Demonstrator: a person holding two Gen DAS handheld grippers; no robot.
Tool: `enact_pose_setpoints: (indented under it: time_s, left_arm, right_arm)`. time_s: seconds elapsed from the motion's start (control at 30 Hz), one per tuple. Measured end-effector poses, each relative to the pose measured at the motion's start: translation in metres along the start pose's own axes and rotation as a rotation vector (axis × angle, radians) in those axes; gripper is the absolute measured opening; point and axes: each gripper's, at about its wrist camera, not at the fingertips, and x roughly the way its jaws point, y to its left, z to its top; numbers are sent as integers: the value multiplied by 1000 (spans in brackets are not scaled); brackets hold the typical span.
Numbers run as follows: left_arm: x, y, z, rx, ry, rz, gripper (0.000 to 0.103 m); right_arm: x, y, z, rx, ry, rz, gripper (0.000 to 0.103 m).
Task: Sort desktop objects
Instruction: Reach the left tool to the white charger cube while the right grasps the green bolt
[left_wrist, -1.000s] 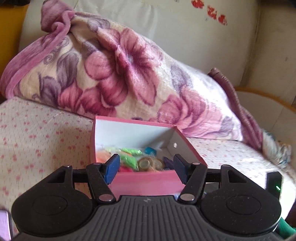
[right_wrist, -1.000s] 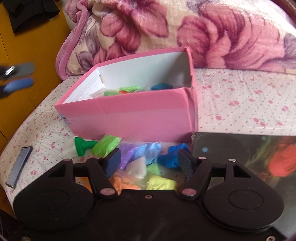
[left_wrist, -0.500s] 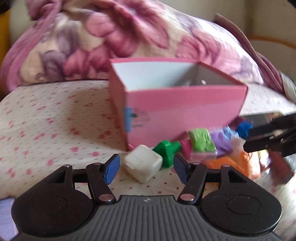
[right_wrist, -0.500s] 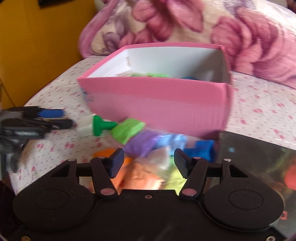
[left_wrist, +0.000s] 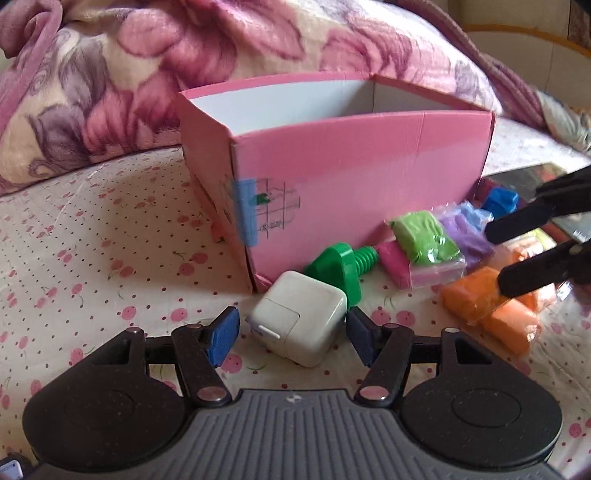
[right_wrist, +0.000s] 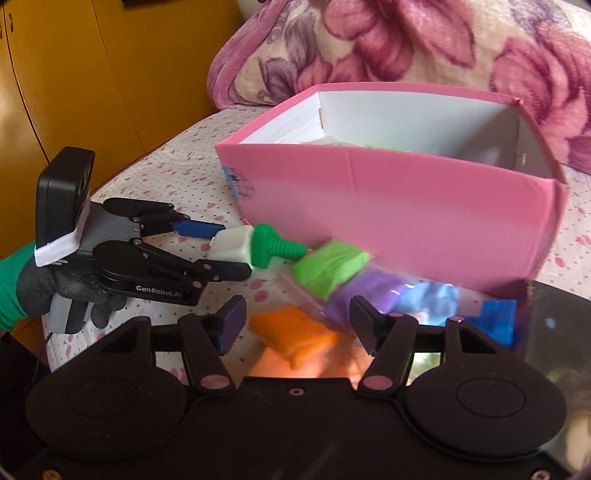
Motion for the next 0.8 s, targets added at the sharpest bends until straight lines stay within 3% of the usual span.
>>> enact_pose_setpoints:
  time_s: [0.03, 0.07, 0.23, 0.37, 0.47, 0.53, 0.67, 0.8]
  left_arm:
    - [-1, 0, 0, 2, -7, -16, 63]
    - [-3, 0, 0, 4, -9, -28, 56]
    - [-14, 1, 2, 10, 28, -59, 54]
    - [-27, 6, -1, 4, 75, 11, 55]
    - [-28, 11, -8, -10, 91, 16, 59]
    - [-25, 9, -13, 22, 108, 36, 64]
    - [-27, 16, -17, 5, 62, 24, 66]
    - [-26, 16, -19, 22, 26, 19, 66]
  right_arm:
    - [2, 1, 1, 0, -1, 2, 62]
    - [4, 3, 1, 1, -4, 3, 62]
    - [17, 12, 8, -5, -48, -22, 62]
    - [28, 20, 13, -11, -84, -44, 62]
    - [41, 27, 17, -23, -92, -65, 59]
    - [48, 32, 19, -35, -93, -82, 51]
    - [64, 43, 22, -57, -94, -115, 42]
    - [79, 53, 26, -80, -96, -149, 41]
